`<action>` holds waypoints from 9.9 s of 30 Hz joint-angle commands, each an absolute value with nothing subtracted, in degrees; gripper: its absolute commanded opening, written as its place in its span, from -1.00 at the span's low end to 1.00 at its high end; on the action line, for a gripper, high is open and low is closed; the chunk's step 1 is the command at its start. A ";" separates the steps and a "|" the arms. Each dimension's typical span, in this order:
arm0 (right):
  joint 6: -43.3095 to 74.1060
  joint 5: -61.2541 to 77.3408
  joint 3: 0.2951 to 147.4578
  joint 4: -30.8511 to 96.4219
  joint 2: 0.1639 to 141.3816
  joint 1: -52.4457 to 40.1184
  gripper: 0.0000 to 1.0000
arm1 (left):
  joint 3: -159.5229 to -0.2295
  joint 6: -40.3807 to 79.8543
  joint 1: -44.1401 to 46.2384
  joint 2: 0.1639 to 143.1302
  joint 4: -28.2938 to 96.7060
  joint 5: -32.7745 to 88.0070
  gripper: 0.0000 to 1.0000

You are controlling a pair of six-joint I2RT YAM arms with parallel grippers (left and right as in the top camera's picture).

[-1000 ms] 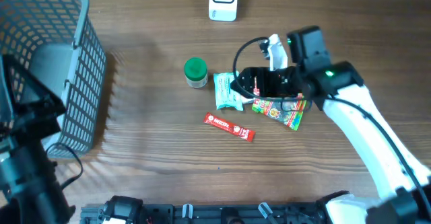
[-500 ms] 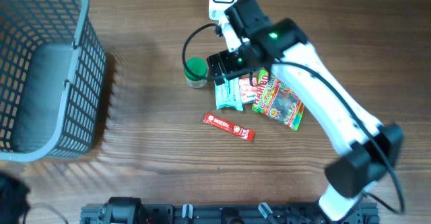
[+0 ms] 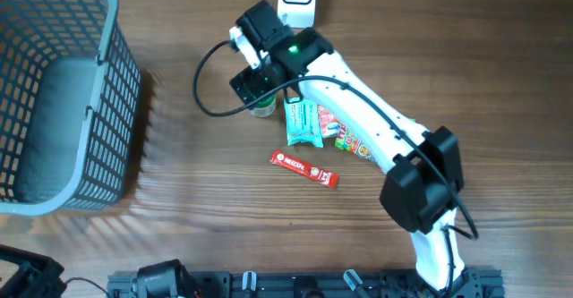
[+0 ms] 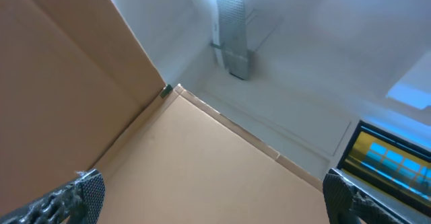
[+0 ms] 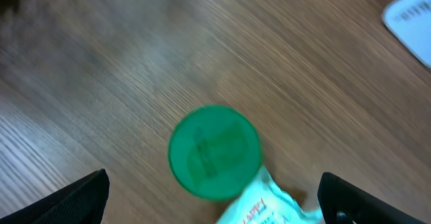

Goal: Scan the item barcode
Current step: 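Reach the right gripper to the green-lidded jar and grasp it, then lift the jar and hold it up to the scanner with right gripper, then carry the jar to the right side of the table and release it, then reach the right gripper to the green Zappy wipes pack and grasp it, then lift the wipes pack up to the scanner with right gripper, then carry the wipes pack to the right side and release it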

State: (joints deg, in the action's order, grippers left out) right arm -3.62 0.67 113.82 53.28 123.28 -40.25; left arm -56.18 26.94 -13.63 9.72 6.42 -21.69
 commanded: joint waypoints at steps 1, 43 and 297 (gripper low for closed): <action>-7.31 -0.64 115.07 50.87 127.20 -40.42 1.00 | -56.03 27.94 -15.57 9.26 6.33 -17.63 1.00; 10.61 0.89 123.87 56.25 134.63 -39.86 0.13 | -56.03 30.52 -15.99 9.26 3.38 -9.32 1.00; -14.17 -37.32 102.17 -15.57 126.82 -25.28 -0.92 | -12.29 66.89 -9.43 0.32 44.05 -22.33 1.00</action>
